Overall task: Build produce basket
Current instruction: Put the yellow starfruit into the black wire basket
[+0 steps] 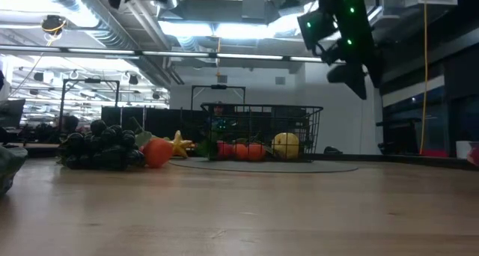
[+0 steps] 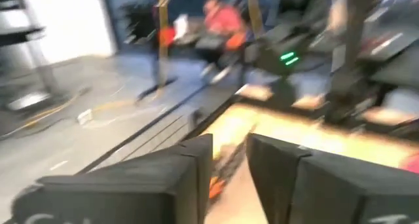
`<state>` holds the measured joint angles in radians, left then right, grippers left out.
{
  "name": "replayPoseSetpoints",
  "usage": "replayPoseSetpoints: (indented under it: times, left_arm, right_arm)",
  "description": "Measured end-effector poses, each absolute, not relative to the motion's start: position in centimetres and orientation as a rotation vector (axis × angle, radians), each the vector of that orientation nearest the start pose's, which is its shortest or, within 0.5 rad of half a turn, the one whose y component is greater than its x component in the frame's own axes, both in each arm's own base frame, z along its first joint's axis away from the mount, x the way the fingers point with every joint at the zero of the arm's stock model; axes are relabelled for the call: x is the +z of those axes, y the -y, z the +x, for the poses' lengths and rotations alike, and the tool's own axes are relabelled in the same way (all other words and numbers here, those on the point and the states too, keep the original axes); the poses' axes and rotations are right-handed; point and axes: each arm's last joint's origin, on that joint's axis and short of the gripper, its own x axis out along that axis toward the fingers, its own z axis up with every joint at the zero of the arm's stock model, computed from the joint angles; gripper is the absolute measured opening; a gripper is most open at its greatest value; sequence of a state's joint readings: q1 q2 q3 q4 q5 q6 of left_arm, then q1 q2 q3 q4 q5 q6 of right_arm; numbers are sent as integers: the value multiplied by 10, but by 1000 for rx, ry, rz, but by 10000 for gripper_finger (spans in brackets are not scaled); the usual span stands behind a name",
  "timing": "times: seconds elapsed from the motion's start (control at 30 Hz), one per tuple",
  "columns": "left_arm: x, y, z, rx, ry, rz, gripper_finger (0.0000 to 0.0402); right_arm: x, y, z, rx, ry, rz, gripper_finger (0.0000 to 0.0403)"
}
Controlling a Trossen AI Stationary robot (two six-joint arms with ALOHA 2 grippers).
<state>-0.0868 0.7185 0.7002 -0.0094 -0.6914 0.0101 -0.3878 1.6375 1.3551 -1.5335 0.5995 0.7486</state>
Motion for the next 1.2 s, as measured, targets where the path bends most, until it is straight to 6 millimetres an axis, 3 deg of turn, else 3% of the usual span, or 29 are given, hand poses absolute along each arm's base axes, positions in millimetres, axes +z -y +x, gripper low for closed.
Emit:
replayPoseSetpoints:
  times: [0.17, 0.33, 0.5, 0.77, 0.93, 1.2]
  left_arm:
    - [347, -28, 176, 835, -215, -75, 128]
    - [342, -65, 195, 940, -386, -247, 130]
    - [324, -111, 218, 892, -520, -393, 130]
    - [269, -174, 236, 952, -726, -550, 129]
    - [243, -191, 240, 997, -787, -640, 129]
    - [224, -201, 245, 1040, -817, -699, 128]
  right_arm:
    - [242, 112, 231, -1329, -1592, 267, 279]
    - [219, 106, 220, -1310, -1681, 281, 279]
    - [205, 103, 216, -1279, -1709, 339, 279]
    - [194, 106, 226, -1243, -1581, 433, 279]
    - [192, 110, 236, -1190, -1483, 429, 279]
    - [191, 112, 241, -1169, -1442, 427, 279]
